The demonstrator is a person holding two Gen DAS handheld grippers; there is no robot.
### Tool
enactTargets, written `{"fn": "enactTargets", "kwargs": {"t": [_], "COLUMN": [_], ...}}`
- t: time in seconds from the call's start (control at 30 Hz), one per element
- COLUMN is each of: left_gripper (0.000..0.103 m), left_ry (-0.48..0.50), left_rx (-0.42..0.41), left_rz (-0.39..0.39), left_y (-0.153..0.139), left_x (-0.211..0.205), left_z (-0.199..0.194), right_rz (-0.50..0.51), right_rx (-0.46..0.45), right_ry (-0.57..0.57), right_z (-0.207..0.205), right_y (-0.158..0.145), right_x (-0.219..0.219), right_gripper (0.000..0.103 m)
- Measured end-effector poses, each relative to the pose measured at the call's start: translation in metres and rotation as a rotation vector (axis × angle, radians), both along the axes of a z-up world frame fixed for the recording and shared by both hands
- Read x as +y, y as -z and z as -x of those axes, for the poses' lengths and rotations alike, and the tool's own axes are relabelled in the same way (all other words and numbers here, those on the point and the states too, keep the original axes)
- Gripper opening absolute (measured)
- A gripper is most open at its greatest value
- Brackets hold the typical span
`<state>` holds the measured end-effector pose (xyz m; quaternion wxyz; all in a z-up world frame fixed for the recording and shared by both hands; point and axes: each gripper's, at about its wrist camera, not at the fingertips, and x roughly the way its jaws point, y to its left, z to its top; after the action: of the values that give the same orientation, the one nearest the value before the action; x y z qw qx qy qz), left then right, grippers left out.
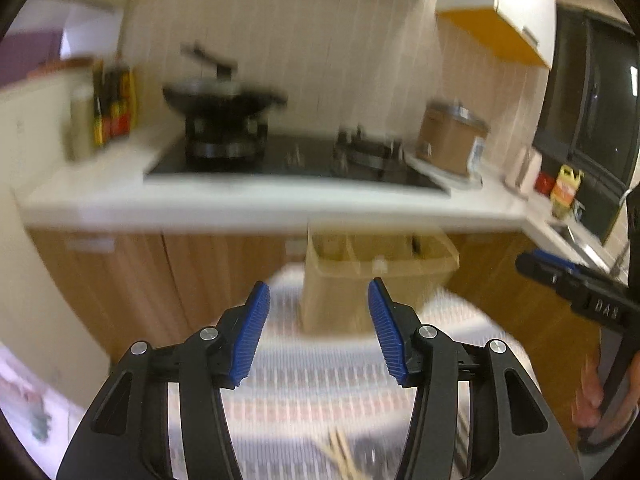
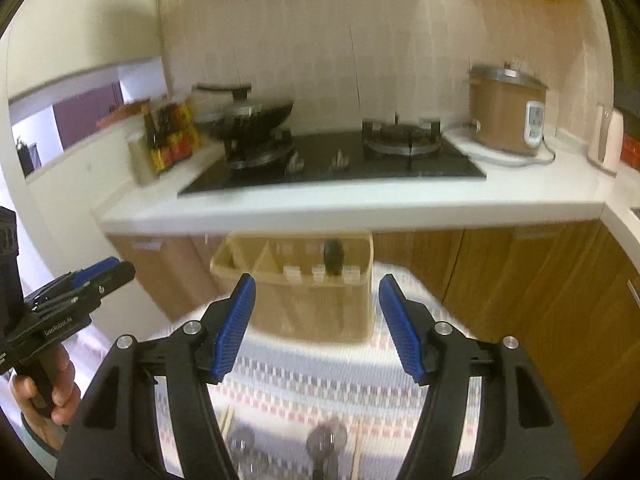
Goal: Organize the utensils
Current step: 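Grasp wooden chopsticks with the left tool while the right tool grasps a silver spoon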
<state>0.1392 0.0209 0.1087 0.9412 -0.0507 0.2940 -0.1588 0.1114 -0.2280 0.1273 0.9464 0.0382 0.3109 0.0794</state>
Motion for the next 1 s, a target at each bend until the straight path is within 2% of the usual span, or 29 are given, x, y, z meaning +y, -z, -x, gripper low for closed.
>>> {"fn": "enactTargets", "kwargs": {"t": [0.07, 0.23, 0.33, 0.43, 0.53, 0.7, 0.9, 1.0], "left_gripper": [0.049, 0.048, 0.047, 0.039, 0.038, 0.038, 0.037, 0.033], "left_ry": [0.024, 0.046, 0.07, 0.086, 0.092, 0.078, 0.066, 0.051], "left_rx": [0.119, 0.315, 0.43, 0.515, 0.562, 0.579, 0.586, 0.573], "left_rz": [0.015, 0.077, 0.125, 0.162, 0.181, 0.163, 0.113, 0.094], "left_y": [0.024, 0.085, 0.121, 0.15, 0.166, 0.173, 0.179, 0.177], "left_x": [0.006, 0.02, 0.023, 0.022, 0.019, 0.013, -0.002, -0.006], "left_z": [0.003, 0.006, 0.001, -0.004, -0.007, -0.007, -0.01, -0.011], "right_rz": [-0.022, -0.032, -0.036, -0.041, -0.059, -0.037, 0.05, 0.076], "right_rx": [0.075, 0.266, 0.369, 0.465, 0.534, 0.563, 0.555, 0.546], "right_ry": [-0.026, -0.074, -0.082, -0.083, -0.091, -0.067, -0.063, -0.06], "right_z": [0.004, 0.009, 0.008, 0.004, 0.001, -0.006, -0.014, -0.017], "right_y": [0.016, 0.063, 0.094, 0.125, 0.147, 0.163, 0.178, 0.182], "right_x": [0.0, 0.009, 0.01, 0.006, 0.001, 0.0, 0.016, 0.019], "right_gripper": [0.06, 0.06, 0.055, 0.045, 0.036, 0.036, 0.036, 0.036]}}
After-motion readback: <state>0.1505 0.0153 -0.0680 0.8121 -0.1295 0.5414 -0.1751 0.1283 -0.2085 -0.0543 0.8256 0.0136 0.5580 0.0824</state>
